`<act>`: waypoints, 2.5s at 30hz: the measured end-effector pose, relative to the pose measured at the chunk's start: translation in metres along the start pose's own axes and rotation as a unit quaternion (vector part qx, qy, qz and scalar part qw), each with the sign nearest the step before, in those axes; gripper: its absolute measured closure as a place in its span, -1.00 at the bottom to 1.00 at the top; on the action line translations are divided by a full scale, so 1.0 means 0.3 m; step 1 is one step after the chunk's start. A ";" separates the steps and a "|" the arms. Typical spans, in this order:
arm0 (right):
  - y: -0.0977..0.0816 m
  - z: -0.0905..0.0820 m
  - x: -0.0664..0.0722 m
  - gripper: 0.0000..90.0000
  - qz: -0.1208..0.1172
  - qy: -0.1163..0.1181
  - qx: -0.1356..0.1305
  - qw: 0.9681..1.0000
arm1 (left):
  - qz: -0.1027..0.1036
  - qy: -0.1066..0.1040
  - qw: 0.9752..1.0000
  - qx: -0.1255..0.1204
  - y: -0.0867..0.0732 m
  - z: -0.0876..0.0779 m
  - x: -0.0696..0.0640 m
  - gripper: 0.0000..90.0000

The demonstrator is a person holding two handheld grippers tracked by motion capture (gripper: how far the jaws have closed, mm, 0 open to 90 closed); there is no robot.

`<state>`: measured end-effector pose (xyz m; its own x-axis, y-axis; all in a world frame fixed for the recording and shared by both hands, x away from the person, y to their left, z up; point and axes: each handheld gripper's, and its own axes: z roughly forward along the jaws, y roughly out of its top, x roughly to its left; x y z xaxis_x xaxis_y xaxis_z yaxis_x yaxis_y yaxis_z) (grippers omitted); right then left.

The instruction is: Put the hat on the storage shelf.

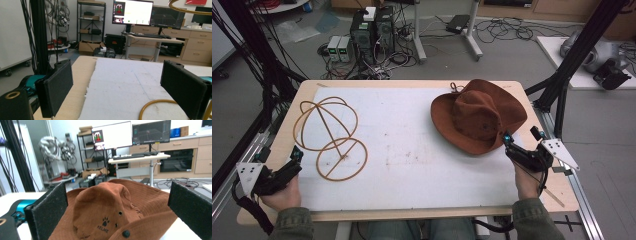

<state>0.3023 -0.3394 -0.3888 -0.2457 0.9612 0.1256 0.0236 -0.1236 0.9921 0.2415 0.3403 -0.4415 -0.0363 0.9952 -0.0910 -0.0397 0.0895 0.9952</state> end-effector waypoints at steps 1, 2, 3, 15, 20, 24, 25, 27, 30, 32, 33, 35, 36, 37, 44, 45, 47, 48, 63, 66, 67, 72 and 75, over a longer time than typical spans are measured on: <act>0.010 0.018 -0.004 -0.95 -0.004 0.001 0.010 1.000 | -0.001 0.000 1.000 -0.002 0.001 -0.001 0.000 -0.75; 0.022 0.043 -0.007 -0.95 -0.003 0.004 0.028 1.000 | -0.001 0.000 1.000 -0.002 0.001 -0.001 0.000 -0.75; 0.033 0.065 -0.011 -0.95 -0.003 0.009 0.043 0.999 | 0.000 -0.002 1.000 -0.003 0.002 -0.001 0.000 -0.75; 0.039 0.301 -0.036 -0.88 -0.057 0.051 0.212 0.974 | 0.005 -0.008 1.000 0.001 0.001 0.006 -0.007 -0.75; -0.019 0.394 -0.047 -0.88 -0.103 0.039 0.293 0.950 | 0.006 -0.008 1.000 -0.001 0.001 0.007 -0.009 -0.75; -0.056 0.434 -0.053 -0.78 -0.118 0.031 0.343 0.932 | 0.008 -0.007 1.000 0.005 -0.004 0.009 -0.005 -0.75; -0.061 0.438 -0.053 -0.60 -0.117 0.034 0.349 0.929 | 0.007 -0.007 1.000 0.005 -0.005 0.010 -0.004 -0.75; -0.062 0.439 -0.055 -0.28 -0.115 0.051 0.363 0.923 | 0.006 -0.007 1.000 0.005 -0.006 0.010 -0.004 -0.75; -0.055 0.437 -0.055 0.45 -0.104 0.076 0.380 0.916 | 0.006 -0.008 1.000 0.005 -0.005 0.008 -0.006 -0.75; -0.051 0.435 -0.062 0.84 -0.095 0.083 0.389 0.912 | 0.006 -0.010 1.000 0.003 -0.003 0.008 -0.009 -0.75; -0.051 0.435 -0.069 0.95 -0.085 0.088 0.393 0.911 | 0.007 -0.010 1.000 0.003 -0.003 0.008 -0.010 -0.75; -0.054 0.432 -0.073 0.99 -0.095 0.089 0.400 0.907 | 0.007 -0.010 1.000 0.003 -0.003 0.008 -0.012 -0.75; -0.054 0.431 -0.072 0.99 -0.102 0.087 0.395 0.909 | 0.009 -0.011 1.000 0.003 -0.003 0.009 -0.011 -0.75; -0.054 0.430 -0.071 1.00 -0.105 0.081 0.391 0.911 | 0.010 -0.010 1.000 0.004 -0.003 0.008 -0.011 -0.75; -0.053 0.422 -0.067 1.00 -0.109 0.062 0.377 0.918 | 0.006 -0.008 1.000 0.003 -0.003 0.007 -0.007 -0.75; -0.054 0.420 -0.068 1.00 -0.108 0.062 0.376 0.918 | 0.007 -0.008 1.000 0.003 -0.003 0.008 -0.007 -0.75; -0.053 0.416 -0.073 1.00 -0.102 0.060 0.372 0.921 | 0.007 -0.009 1.000 0.004 -0.003 0.008 -0.008 -0.75; -0.052 0.415 -0.075 1.00 -0.098 0.058 0.369 0.923 | 0.008 -0.009 1.000 0.005 -0.003 0.008 -0.008 -0.75; 0.038 0.335 -0.086 1.00 -0.041 0.052 0.293 0.954 | 0.003 -0.020 1.000 0.010 -0.005 0.009 -0.012 -0.72; 0.067 0.308 -0.090 1.00 -0.036 0.057 0.253 0.965 | 0.002 -0.022 1.000 0.009 -0.006 0.009 -0.013 -0.71; 0.077 0.299 -0.092 1.00 -0.033 0.061 0.241 0.968 | 0.002 -0.022 1.000 0.009 -0.006 0.009 -0.014 -0.71; 0.132 0.263 -0.085 1.00 -0.028 0.071 0.196 0.978 | 0.004 -0.022 1.000 0.010 -0.006 0.009 -0.015 -0.71; 0.171 0.249 -0.070 1.00 -0.020 0.083 0.174 0.981 | 0.004 -0.021 1.000 0.009 -0.005 0.008 -0.016 -0.71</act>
<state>0.3811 -0.3475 -0.3400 -0.4068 0.9067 0.1112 0.3326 0.0336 0.9425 0.2443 0.3355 -0.4425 0.0059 0.9966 -0.0820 -0.0217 0.0821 0.9964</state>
